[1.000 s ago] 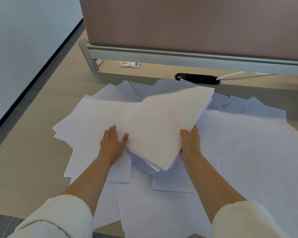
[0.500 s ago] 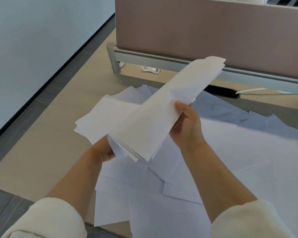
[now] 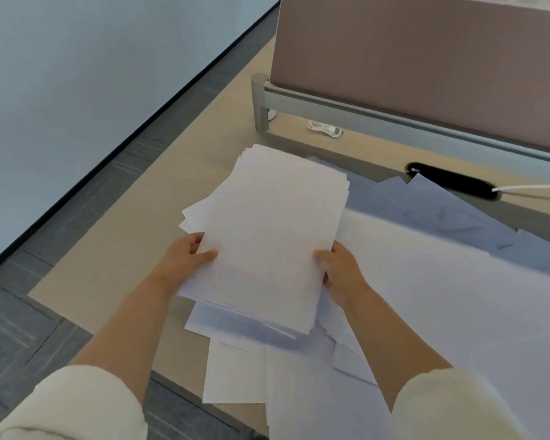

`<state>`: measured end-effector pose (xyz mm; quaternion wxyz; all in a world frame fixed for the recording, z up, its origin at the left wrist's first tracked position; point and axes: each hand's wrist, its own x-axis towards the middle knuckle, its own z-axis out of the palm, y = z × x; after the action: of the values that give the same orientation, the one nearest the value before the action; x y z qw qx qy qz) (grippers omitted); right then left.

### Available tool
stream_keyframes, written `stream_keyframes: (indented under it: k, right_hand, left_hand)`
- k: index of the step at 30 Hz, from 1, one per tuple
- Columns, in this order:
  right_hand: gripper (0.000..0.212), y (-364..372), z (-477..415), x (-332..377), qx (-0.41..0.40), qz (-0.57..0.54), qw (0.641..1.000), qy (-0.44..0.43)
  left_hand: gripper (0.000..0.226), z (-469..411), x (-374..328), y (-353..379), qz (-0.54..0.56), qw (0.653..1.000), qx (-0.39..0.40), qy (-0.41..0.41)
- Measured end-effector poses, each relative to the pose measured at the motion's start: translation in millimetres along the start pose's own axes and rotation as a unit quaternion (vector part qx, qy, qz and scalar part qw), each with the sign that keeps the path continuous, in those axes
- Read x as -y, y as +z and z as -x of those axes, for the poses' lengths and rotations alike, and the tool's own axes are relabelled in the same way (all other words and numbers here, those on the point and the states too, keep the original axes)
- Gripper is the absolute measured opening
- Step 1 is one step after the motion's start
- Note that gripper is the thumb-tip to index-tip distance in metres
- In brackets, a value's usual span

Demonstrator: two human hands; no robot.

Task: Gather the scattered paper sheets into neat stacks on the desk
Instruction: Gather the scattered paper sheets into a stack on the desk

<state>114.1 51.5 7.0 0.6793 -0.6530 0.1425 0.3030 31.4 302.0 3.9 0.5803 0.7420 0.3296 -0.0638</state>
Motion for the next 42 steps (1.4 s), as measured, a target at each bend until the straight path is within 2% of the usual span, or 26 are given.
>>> stream_keyframes:
  k: [2,3,10,14,16,22,26,30,32,34,37,42]
  right_hand:
    - [0.009,-2,-16,-25,-0.059,0.103,0.992,0.048]
    - [0.003,-1,-21,-32,-0.077,0.128,0.987,0.054]
    - [0.007,7,-25,-22,-0.142,0.234,0.961,-0.027]
    - [0.017,12,-25,-22,-0.166,0.2,0.965,-0.012]
    - [0.002,11,-25,-19,-0.163,0.18,0.97,-0.008]
    - [0.021,6,-26,-17,-0.145,0.094,0.985,0.03]
    - [0.009,9,-23,-21,-0.116,0.058,0.991,0.018]
    - [0.036,10,-19,-28,-0.083,-0.001,0.997,0.001]
    - [0.038,11,-16,-31,-0.052,-0.044,0.998,0.014]
    - [0.034,12,-14,-33,-0.027,0.003,1.0,0.002]
    - [0.038,7,-10,-30,-0.04,0.05,0.997,-0.039]
    - [0.037,-17,-7,-31,-0.078,-0.012,0.994,-0.076]
  left_hand:
    - [0.044,-5,8,7,-0.15,0.988,-0.041,-0.005]
    - [0.046,-7,11,11,-0.182,0.982,-0.049,-0.008]
    - [0.042,-3,16,23,-0.234,0.967,-0.1,0.027]
    - [0.041,-7,22,25,-0.3,0.948,-0.101,-0.009]
    - [0.046,-7,21,27,-0.323,0.941,-0.101,-0.03]
    - [0.053,-6,20,28,-0.308,0.947,-0.086,-0.031]
    - [0.049,-4,22,29,-0.256,0.962,-0.092,-0.025]
    - [0.045,-3,24,30,-0.224,0.969,-0.099,-0.017]
    - [0.044,-4,25,30,-0.226,0.969,-0.1,-0.006]
    - [0.044,-3,26,30,-0.227,0.969,-0.1,-0.006]
    - [0.044,-3,26,33,-0.235,0.966,-0.108,-0.006]
    - [0.054,0,5,50,-0.223,0.966,-0.127,0.045]
